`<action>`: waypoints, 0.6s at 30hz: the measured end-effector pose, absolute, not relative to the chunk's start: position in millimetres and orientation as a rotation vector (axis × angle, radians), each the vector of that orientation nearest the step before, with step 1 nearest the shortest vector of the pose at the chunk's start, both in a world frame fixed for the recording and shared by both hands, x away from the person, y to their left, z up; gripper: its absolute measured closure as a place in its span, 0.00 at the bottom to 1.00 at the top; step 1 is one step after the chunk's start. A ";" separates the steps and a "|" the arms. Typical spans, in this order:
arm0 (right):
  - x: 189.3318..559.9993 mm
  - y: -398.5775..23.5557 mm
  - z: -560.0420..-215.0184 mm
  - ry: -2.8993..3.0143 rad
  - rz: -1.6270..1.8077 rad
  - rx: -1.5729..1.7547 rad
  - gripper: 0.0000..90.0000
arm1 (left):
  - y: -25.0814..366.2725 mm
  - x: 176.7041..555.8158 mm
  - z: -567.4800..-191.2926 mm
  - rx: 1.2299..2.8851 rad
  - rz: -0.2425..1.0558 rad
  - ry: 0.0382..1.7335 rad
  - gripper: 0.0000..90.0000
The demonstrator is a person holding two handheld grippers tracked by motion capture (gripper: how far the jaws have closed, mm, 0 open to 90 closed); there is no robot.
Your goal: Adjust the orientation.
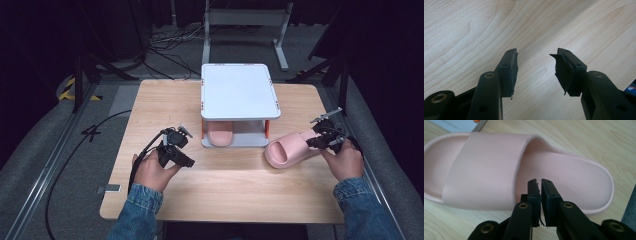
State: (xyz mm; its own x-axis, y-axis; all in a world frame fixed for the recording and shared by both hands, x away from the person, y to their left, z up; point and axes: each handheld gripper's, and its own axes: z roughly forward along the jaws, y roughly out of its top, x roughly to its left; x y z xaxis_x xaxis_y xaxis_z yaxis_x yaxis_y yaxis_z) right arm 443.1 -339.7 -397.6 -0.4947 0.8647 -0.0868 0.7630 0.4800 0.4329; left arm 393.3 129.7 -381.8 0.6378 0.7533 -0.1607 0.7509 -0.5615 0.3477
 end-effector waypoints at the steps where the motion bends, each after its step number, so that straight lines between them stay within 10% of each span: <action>1: 441.6 -339.8 -398.1 2.436 0.495 1.382 0.95 | 130.0 393.3 -381.8 2.478 0.008 1.191 0.58; 18: 379.8 -317.6 -395.6 2.549 0.550 1.277 0.95 | 120.7 396.8 -383.0 2.497 -0.009 1.175 0.58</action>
State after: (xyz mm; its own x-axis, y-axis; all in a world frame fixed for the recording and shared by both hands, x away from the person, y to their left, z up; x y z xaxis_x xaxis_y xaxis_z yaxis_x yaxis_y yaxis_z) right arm 379.8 -317.6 -395.6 -0.5906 0.8059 -0.0424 0.7167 0.5479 0.4314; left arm 396.8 120.7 -383.0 0.6504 0.7416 -0.1644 0.7441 -0.5785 0.3341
